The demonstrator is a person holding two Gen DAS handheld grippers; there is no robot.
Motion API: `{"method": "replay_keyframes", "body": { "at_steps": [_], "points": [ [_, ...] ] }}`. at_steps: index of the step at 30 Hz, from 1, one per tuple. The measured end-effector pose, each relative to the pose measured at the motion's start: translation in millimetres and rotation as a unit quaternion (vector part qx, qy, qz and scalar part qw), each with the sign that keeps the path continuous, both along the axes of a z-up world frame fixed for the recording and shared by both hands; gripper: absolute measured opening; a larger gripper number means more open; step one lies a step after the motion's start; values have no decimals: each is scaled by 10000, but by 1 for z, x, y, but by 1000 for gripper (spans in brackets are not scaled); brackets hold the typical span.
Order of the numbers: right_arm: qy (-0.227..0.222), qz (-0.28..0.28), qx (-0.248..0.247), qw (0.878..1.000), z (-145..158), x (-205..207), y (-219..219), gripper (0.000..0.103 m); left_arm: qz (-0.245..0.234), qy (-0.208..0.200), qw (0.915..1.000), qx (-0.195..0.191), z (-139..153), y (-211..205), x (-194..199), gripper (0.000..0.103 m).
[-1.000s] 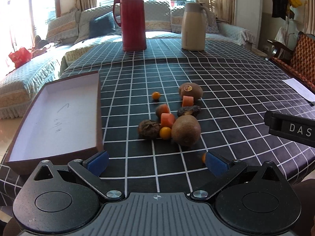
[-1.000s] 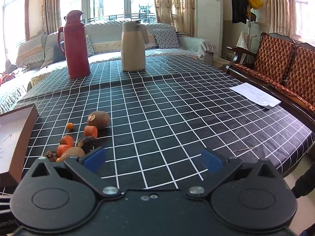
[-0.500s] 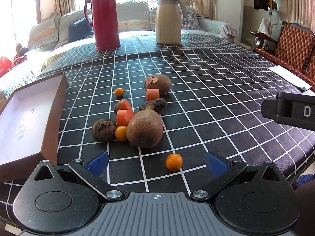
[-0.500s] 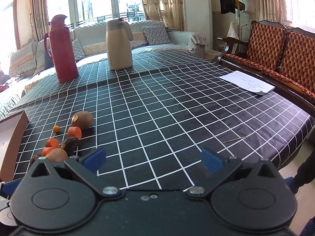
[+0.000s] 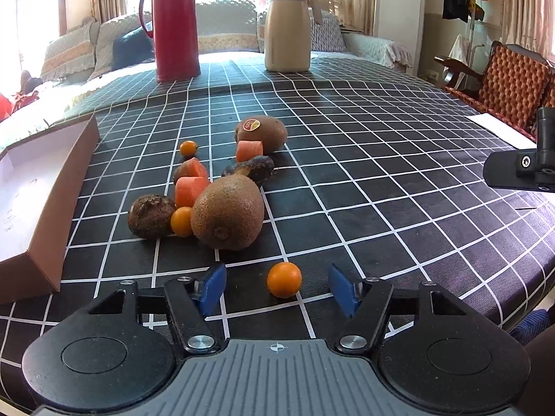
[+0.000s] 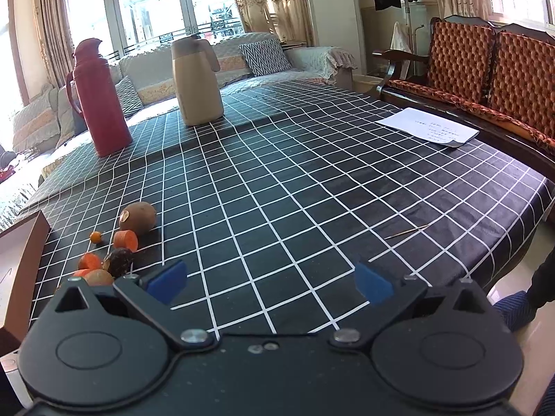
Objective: Organize fruits
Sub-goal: 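Move the left gripper to the small orange kumquat and close on it, then carry the kumquat into the cardboard tray and open the left gripper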
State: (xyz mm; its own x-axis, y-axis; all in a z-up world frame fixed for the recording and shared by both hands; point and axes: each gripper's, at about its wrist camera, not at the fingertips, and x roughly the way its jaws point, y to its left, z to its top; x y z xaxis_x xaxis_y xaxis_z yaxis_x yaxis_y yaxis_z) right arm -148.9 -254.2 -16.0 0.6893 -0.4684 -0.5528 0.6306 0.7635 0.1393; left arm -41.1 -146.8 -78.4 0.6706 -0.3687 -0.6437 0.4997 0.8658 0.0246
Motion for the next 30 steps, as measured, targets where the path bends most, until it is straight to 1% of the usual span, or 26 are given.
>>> {"method": "replay_keyframes", "body": {
  "at_steps": [2, 3, 4, 6, 7, 8, 16, 20, 22, 23, 25, 27, 28, 30],
  "points": [
    [-10, 8, 5, 10000, 0, 0, 0, 103, 53, -37, 10000, -33, 0, 0, 0, 64],
    [-17, 9, 7, 10000, -1, 0, 0, 103, 76, -56, 9999, -47, 0, 1, 0, 54],
    [-15, 13, 13, 10000, -1, 0, 0, 103, 76, -82, 9999, -63, 0, 1, 0, 49],
    [-22, 10, 35, 10000, -1, 0, -1, 103, 46, -102, 9999, -88, 0, 2, 0, 31],
    [-27, 9, 46, 10000, -1, 1, -1, 103, 39, -106, 9999, -93, 0, 2, 0, 27],
    [-33, 11, 63, 10000, -1, 1, -1, 103, 41, -107, 9999, -104, 0, 2, -1, 20],
    [-10, 84, 63, 9999, -1, 4, 1, 103, 205, -173, 9994, -225, 2, 10, -2, 20],
    [19, 123, 54, 9999, -1, 6, 3, 103, 402, -526, 9973, -330, 25, 28, 0, 20],
    [35, 171, 64, 9998, -1, 9, 4, 103, 609, -719, 9949, -367, 39, 46, 8, 20],
    [52, 199, 59, 9998, -2, 11, 6, 103, 786, -809, 9929, -373, 47, 57, 15, 20],
    [86, 273, 42, 9996, -3, 15, 10, 103, 1192, -938, 9878, -354, 60, 85, 35, 20],
    [127, 362, 44, 9993, -4, 21, 15, 103, 1578, -1088, 9812, -232, 67, 110, 55, 20],
    [143, 423, 63, 9990, -5, 24, 17, 103, 1771, -1106, 9778, -148, 68, 123, 67, 20],
    [164, 523, 115, 9984, -8, 31, 23, 103, 2167, -987, 9712, -76, 67, 149, 91, 20]
  ]
}}
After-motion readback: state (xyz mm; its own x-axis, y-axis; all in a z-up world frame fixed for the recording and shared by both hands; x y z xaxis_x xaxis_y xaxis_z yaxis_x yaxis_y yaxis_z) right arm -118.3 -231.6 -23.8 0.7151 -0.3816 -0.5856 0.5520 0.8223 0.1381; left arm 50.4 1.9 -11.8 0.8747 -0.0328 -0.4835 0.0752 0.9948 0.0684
